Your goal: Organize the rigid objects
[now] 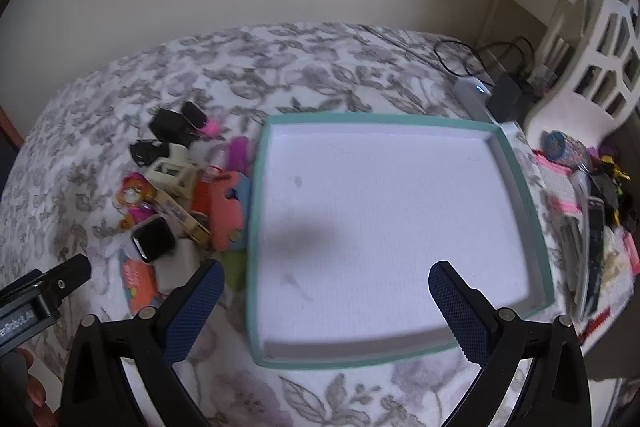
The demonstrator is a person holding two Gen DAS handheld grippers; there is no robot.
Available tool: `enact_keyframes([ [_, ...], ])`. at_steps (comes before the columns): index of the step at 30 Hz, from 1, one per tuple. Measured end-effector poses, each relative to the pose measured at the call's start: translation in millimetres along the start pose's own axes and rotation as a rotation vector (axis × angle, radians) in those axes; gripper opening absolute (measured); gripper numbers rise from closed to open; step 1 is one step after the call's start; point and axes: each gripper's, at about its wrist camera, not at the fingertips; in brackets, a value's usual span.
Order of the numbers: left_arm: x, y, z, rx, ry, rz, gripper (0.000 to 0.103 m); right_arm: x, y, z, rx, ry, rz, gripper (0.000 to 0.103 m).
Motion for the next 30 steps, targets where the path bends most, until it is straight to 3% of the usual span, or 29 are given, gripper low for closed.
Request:
enact_keyframes([
  [4, -6, 6, 20, 0.069, 0.035, 0.009, 0.103, -7, 3, 28, 0.085, 0.087, 0.008, 0.103],
  [12, -28, 14, 51, 0.216, 0.029, 0.078, 0.103, -20, 2, 81, 0.226, 0.165, 0.005, 0.102],
  [19, -48, 20, 65, 0.314, 0.030, 0.140, 0.103, -38, 1, 108, 0.321, 0.195, 0.020, 0.090],
  [30, -76, 23, 74, 0.352, 0.023, 0.213, 0.103, -62, 5, 130, 0.363, 0.249, 0.059, 0.073],
])
Point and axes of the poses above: each gripper's, at about its wrist camera, not at the fingertips, and x roughly against the way its jaws point, z to its left, y to its top
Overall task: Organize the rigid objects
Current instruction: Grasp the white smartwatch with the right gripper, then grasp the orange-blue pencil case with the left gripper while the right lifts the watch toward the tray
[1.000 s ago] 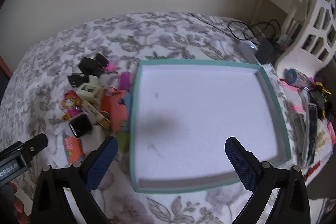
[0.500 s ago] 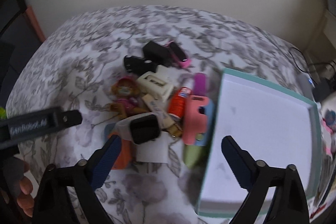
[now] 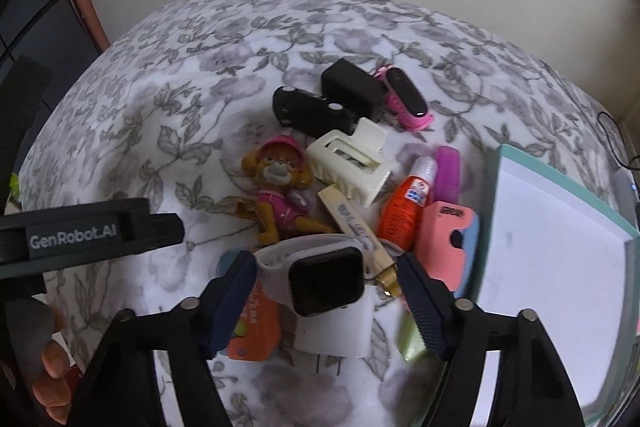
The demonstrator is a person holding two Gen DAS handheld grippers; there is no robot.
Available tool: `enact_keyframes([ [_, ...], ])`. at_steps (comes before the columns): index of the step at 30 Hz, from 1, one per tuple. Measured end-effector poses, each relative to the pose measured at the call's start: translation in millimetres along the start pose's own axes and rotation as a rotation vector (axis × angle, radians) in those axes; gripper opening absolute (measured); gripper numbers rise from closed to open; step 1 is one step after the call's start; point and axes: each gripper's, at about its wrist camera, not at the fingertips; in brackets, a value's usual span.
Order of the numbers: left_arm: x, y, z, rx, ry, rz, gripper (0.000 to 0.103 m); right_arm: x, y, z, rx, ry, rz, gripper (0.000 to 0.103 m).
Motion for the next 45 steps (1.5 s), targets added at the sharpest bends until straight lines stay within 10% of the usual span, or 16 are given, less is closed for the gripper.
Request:
enact_keyframes([
  [35, -16, -43, -81, -0.191, -0.040, 0.044, 0.102, 52, -6, -74, -0.231, -0.019, -0.051, 0.062],
  [43, -19, -71, -119, -0.289, -0.024, 0.052, 0.069, 57, -9, -97, -0.304, -0.017, -0.054, 0.062],
  [45, -13, -78, -126, -0.301, -0.065, 0.048, 0.046, 59, -9, -101, -0.321, -0.017, -0.055, 0.062],
])
Point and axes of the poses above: each gripper's, at about its wrist camera, not at the fingertips, and x roughly against the way its jaws point, z to its left, y to its top
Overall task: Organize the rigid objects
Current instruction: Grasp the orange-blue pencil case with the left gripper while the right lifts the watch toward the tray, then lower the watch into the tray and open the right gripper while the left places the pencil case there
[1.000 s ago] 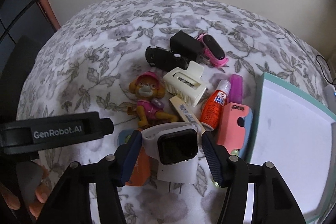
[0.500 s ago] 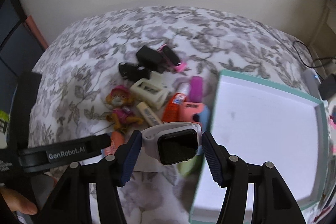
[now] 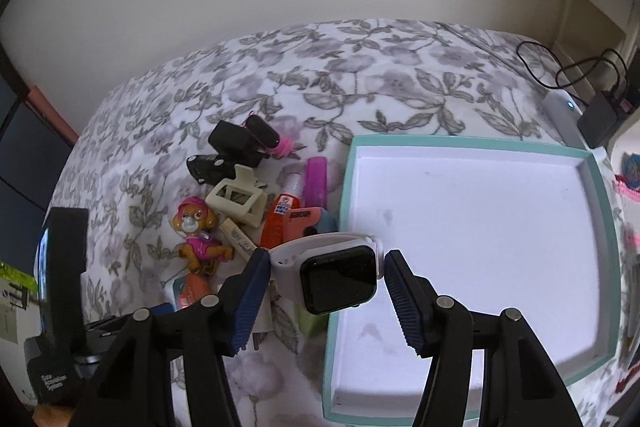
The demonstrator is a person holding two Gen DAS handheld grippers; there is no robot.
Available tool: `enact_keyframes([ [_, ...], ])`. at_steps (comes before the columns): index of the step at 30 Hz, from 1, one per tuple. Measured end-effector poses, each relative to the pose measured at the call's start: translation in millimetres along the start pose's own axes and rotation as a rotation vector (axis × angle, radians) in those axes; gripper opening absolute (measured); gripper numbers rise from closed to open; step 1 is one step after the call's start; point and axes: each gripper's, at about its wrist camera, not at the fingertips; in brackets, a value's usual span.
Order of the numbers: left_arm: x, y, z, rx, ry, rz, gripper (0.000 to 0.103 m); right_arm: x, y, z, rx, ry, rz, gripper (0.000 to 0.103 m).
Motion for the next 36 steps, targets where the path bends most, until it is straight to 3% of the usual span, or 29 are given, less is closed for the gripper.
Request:
enact_keyframes([
  [8, 11, -3, -17, -0.007, 0.004, -0.026, 0.046, 8, 2, -10, -0.044, 0.003, -0.018, 0.062],
  [13, 43, 1, -30, -0.015, -0.019, -0.127, 0.046, 21, 7, -23, -0.091, -0.001, -0.049, 0.062],
  [18, 73, -7, -76, -0.141, -0.063, -0.219, 0.046, 19, 10, -48, -0.156, -0.081, -0.036, 0.062],
  [22, 83, -10, -88, -0.242, -0.105, -0.221, 0.046, 13, 9, -77, -0.222, -0.175, -0.006, 0.062],
  [27, 68, -14, -122, -0.356, -0.117, -0.190, 0.046, 12, 5, -115, -0.299, -0.260, 0.014, 0.062],
  [36, 53, -21, -169, -0.487, -0.103, -0.179, 0.046, 16, 3, -151, -0.394, -0.307, 0.024, 0.062],
])
Point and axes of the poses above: each gripper's, at about its wrist camera, not at the fingertips, and x roughly against the way its jaws point, z to its left, y to its top
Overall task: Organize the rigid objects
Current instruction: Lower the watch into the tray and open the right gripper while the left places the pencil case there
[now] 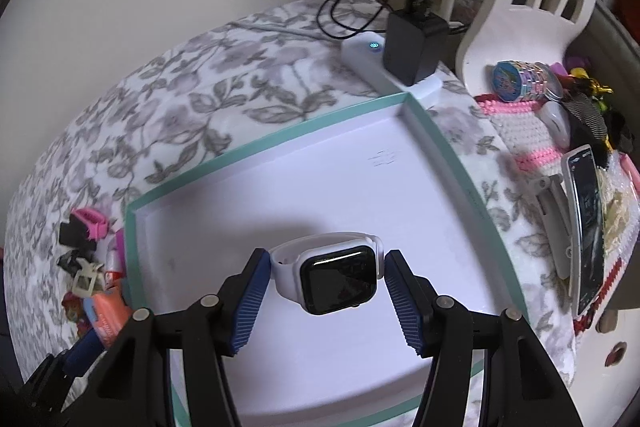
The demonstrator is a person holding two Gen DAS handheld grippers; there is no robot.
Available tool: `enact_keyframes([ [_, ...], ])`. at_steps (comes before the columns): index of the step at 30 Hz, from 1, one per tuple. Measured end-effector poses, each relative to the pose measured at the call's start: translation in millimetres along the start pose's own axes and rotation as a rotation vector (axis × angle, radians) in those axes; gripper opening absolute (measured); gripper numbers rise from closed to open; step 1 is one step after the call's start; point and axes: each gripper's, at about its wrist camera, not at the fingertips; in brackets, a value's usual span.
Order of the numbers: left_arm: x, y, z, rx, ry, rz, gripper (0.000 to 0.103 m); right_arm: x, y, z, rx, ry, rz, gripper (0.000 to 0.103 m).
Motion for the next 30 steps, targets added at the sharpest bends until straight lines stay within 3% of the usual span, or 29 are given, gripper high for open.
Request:
enact_keyframes([
  [14, -52, -5, -15, -0.057, 0.025, 0.092, 0.046, -32, 0, -9, -0.004, -0.047, 0.069, 0.064],
  [24, -47, -1, -16, -0.060, 0.023, 0.084, 0.045, -27, 1, -10, -0.013, -0.025, 0.081, 0.069],
  [26, -43, 1, -16, -0.057, 0.013, 0.079, 0.047, -22, 2, -8, -0.007, -0.021, 0.066, 0.075],
  [30, -31, 4, -15, -0.046, 0.003, 0.065, 0.052, -6, 5, -3, 0.009, -0.016, 0.017, 0.076],
])
Point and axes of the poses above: each gripper's, at about its wrist camera, not at the fingertips, and x roughly against the way its jaws point, z to its left, y to its top
